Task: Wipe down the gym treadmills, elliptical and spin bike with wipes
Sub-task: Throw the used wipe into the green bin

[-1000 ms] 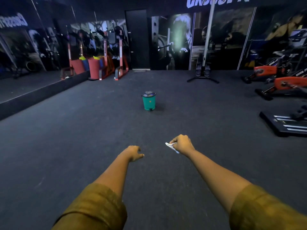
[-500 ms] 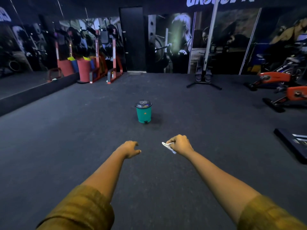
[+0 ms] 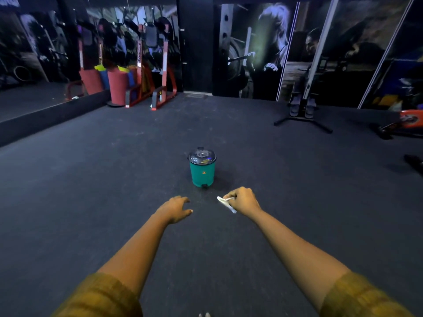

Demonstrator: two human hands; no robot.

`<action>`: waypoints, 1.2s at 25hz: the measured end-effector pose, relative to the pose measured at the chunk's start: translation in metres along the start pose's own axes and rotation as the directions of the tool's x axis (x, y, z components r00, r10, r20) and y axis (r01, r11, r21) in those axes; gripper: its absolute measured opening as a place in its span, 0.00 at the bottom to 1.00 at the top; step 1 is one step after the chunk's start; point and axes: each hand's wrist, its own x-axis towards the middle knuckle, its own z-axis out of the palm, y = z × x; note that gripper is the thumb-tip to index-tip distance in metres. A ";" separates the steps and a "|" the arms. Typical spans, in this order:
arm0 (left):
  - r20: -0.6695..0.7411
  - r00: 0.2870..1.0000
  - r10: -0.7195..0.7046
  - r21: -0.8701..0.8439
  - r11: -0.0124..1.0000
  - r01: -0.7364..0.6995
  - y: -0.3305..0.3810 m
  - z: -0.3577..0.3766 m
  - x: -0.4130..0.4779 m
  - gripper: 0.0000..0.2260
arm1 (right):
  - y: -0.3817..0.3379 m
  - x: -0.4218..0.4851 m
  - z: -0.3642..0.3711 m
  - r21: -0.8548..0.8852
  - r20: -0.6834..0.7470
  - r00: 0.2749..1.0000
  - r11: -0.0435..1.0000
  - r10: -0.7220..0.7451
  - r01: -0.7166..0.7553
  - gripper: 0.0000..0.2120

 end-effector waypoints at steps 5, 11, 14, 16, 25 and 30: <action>-0.001 1.000 0.016 -0.003 1.000 -0.016 -0.014 -0.062 0.156 0.23 | -0.007 0.172 -0.011 -0.014 0.027 0.999 0.999 0.044 -0.043 0.15; 0.038 0.999 0.011 -0.039 0.999 -0.010 -0.033 -0.099 0.326 0.23 | -0.003 0.349 -0.019 -0.014 0.031 0.999 0.999 0.039 -0.039 0.17; 0.044 0.999 -0.020 -0.075 0.997 0.023 -0.046 -0.117 0.409 0.24 | -0.003 0.439 -0.025 -0.035 0.065 0.998 0.999 0.011 -0.009 0.14; 0.043 0.998 -0.040 -0.103 0.994 0.045 -0.053 -0.131 0.457 0.23 | -0.007 0.499 -0.027 -0.050 0.102 0.995 0.999 0.003 0.003 0.14; 0.103 0.988 -0.115 -0.118 0.985 0.127 -0.131 -0.172 0.646 0.23 | -0.037 0.719 0.002 -0.111 0.222 0.975 0.993 -0.020 0.046 0.13; 0.128 0.989 -0.072 -0.121 0.989 0.088 -0.149 -0.203 0.729 0.23 | -0.054 0.796 0.008 -0.087 0.201 0.980 0.996 0.004 0.013 0.13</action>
